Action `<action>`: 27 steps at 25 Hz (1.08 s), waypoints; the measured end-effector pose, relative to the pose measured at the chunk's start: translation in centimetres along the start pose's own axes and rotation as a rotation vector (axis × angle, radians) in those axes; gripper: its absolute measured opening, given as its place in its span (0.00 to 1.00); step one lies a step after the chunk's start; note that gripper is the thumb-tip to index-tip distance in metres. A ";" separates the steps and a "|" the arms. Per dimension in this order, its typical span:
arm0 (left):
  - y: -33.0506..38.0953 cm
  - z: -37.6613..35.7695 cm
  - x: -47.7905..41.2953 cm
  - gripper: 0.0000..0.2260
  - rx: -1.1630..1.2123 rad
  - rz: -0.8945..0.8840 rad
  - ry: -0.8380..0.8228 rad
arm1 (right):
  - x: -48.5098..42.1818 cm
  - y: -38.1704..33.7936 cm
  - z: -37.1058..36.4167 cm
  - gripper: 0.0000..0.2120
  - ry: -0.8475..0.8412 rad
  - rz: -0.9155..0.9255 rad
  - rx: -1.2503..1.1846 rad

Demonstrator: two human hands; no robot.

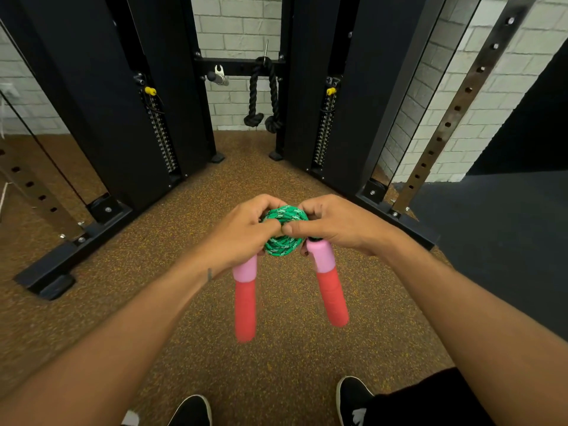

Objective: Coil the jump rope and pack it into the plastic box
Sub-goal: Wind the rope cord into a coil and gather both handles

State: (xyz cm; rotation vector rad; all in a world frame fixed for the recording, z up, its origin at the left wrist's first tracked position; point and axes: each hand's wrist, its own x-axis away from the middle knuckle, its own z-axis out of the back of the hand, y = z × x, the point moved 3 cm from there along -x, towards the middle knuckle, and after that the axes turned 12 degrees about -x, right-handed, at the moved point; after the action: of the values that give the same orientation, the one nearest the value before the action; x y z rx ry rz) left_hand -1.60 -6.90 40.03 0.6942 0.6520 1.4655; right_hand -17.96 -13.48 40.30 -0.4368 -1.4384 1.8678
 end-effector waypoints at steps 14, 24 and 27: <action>-1.7 2.0 0.9 0.13 0.076 -0.026 -0.005 | -1.2 -0.3 -1.2 0.13 -0.100 -0.086 -0.302; -2.6 6.4 5.8 0.14 0.265 0.099 0.090 | -2.3 -2.6 -7.2 0.15 -0.023 0.110 -0.412; -3.5 9.0 8.5 0.14 0.203 0.122 0.126 | -2.8 -4.6 -10.2 0.14 -0.025 0.204 -0.415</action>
State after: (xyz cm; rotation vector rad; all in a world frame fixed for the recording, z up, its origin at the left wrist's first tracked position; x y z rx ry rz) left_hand 7.55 1.48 43.45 0.8150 0.8774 1.5782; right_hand -7.83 -7.95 40.93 -0.7879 -1.8643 1.7260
